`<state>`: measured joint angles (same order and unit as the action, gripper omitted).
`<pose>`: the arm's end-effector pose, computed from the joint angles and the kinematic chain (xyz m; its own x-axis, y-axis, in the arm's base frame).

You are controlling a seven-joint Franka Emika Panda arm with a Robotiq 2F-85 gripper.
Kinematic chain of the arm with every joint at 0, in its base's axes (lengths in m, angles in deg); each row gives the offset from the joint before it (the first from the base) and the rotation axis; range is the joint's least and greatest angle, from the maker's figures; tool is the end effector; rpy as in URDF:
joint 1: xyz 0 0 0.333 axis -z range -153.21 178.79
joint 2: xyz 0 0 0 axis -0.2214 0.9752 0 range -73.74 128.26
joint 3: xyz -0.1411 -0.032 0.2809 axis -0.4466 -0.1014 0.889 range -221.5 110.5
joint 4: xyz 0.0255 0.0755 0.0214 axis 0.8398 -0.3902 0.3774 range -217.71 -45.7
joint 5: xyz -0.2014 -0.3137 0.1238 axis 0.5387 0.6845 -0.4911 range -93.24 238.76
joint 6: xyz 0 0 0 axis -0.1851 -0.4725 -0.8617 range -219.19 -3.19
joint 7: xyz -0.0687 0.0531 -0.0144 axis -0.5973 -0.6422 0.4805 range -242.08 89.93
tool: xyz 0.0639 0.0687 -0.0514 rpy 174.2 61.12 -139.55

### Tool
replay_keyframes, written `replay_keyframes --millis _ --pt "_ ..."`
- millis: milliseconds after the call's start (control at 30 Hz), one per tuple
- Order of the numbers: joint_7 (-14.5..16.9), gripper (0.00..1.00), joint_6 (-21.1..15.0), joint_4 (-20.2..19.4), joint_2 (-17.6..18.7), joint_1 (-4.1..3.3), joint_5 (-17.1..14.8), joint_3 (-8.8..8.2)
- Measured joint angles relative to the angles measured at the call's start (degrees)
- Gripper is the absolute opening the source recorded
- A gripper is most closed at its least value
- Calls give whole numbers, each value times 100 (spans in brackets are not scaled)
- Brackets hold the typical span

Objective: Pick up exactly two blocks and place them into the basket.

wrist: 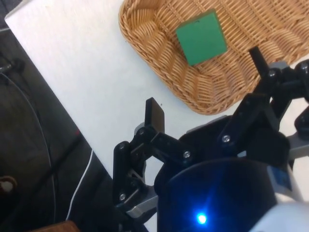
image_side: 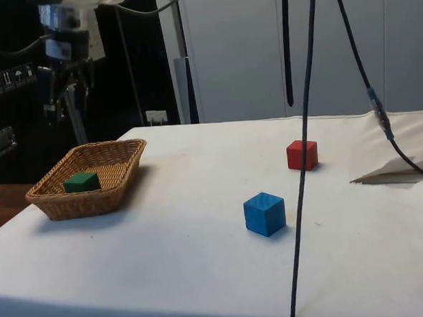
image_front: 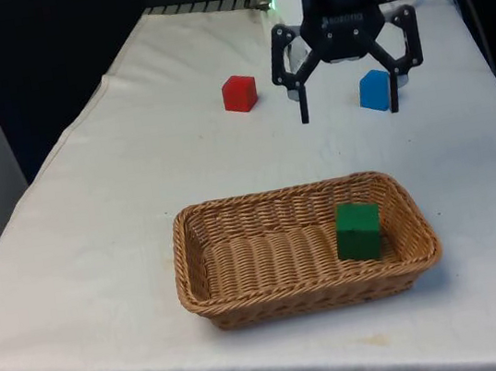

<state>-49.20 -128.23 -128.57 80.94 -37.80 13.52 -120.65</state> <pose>0.7198 0.0478 0.3475 0.9500 0.0206 0.3115 0.0252 -0.9996 -0.0107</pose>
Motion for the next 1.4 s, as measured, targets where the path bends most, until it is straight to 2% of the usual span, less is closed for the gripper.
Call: replay_keyframes --millis 200,1133,1400 --pt "11 100 -235 -109 0 -57 -17 52" --pt "63 100 -206 -246 -350 -143 321 6" --pt "52 100 -413 -304 -350 -201 264 69"
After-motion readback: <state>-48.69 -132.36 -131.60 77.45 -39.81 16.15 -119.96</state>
